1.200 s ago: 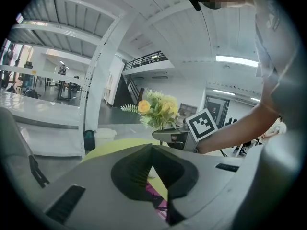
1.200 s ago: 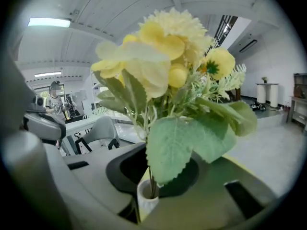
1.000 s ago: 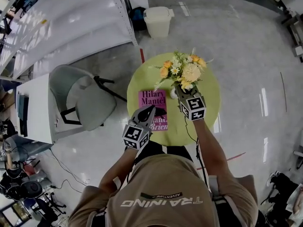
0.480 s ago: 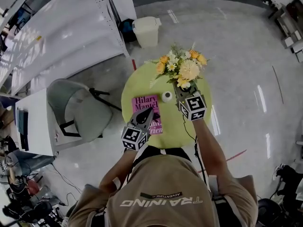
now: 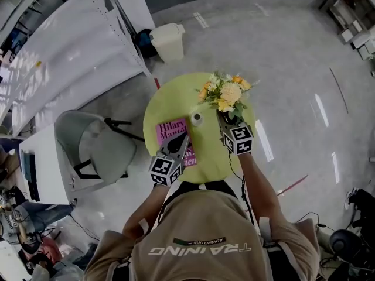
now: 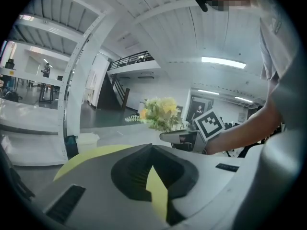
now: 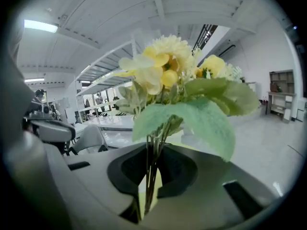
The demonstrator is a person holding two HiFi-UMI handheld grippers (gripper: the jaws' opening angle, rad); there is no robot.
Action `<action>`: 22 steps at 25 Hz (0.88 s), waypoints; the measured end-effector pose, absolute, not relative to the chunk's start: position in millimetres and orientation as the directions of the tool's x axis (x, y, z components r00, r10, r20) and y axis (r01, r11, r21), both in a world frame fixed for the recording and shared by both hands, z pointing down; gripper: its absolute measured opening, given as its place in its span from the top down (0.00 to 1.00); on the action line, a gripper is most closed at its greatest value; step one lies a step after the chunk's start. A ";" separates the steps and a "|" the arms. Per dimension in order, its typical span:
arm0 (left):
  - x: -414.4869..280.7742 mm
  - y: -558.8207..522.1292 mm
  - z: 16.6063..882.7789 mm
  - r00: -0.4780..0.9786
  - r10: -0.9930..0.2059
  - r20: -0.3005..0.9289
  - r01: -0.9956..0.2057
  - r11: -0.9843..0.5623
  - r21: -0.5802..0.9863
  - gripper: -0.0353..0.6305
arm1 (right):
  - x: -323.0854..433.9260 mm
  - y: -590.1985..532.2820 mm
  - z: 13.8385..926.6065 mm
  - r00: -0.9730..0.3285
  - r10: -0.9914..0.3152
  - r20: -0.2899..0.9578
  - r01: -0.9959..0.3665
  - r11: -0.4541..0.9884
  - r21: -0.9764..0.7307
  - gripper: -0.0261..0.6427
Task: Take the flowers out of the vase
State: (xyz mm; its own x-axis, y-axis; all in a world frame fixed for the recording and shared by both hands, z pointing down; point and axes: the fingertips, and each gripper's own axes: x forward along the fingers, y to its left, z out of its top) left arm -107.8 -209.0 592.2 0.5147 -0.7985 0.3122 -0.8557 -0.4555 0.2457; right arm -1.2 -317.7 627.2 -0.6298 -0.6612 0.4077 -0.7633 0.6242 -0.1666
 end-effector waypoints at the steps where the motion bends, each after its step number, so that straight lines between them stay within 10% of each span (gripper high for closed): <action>1: -105.2 -209.2 593.4 0.518 -0.795 0.314 -0.853 -0.459 0.248 0.94 | 3.6 -313.9 637.4 -0.621 -0.656 0.428 -0.769 0.615 -0.174 0.93; 22: -100.7 -223.4 623.3 0.500 -0.773 0.390 -0.865 -0.422 0.273 0.94 | 43.9 -309.7 795.0 -0.514 -0.474 0.715 -0.851 0.389 -0.354 0.93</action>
